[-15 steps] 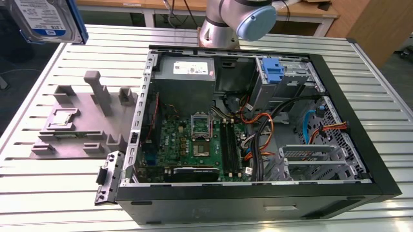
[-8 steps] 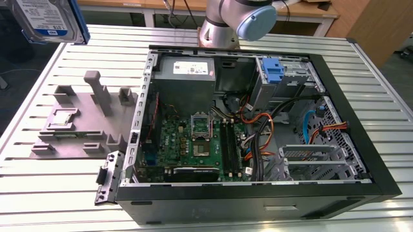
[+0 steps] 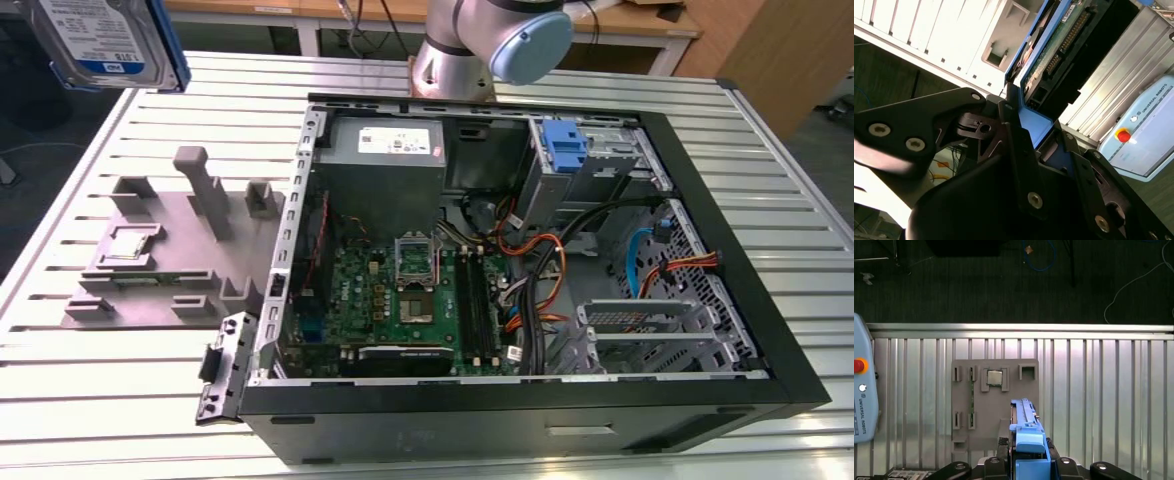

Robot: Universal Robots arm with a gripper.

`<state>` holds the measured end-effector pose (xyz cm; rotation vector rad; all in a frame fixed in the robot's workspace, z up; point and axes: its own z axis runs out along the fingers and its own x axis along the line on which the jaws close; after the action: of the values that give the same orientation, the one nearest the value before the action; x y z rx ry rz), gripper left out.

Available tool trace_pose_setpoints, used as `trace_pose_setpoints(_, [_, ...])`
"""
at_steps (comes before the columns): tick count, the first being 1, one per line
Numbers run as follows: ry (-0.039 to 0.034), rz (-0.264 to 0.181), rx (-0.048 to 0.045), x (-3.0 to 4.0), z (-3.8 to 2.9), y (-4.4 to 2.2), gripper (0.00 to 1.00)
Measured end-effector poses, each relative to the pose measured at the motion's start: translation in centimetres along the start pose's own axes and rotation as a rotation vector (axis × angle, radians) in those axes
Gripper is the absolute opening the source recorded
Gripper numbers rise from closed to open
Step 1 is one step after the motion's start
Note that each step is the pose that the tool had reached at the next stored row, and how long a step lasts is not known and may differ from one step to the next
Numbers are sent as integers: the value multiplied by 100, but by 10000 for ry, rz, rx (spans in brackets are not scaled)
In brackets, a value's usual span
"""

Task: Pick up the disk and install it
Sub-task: 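Pick up the disk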

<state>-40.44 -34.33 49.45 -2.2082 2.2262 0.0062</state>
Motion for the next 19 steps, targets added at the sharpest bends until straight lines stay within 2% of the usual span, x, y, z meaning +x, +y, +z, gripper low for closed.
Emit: trace_pose_setpoints(19, [0, 0, 0, -1, 0, -90, 37])
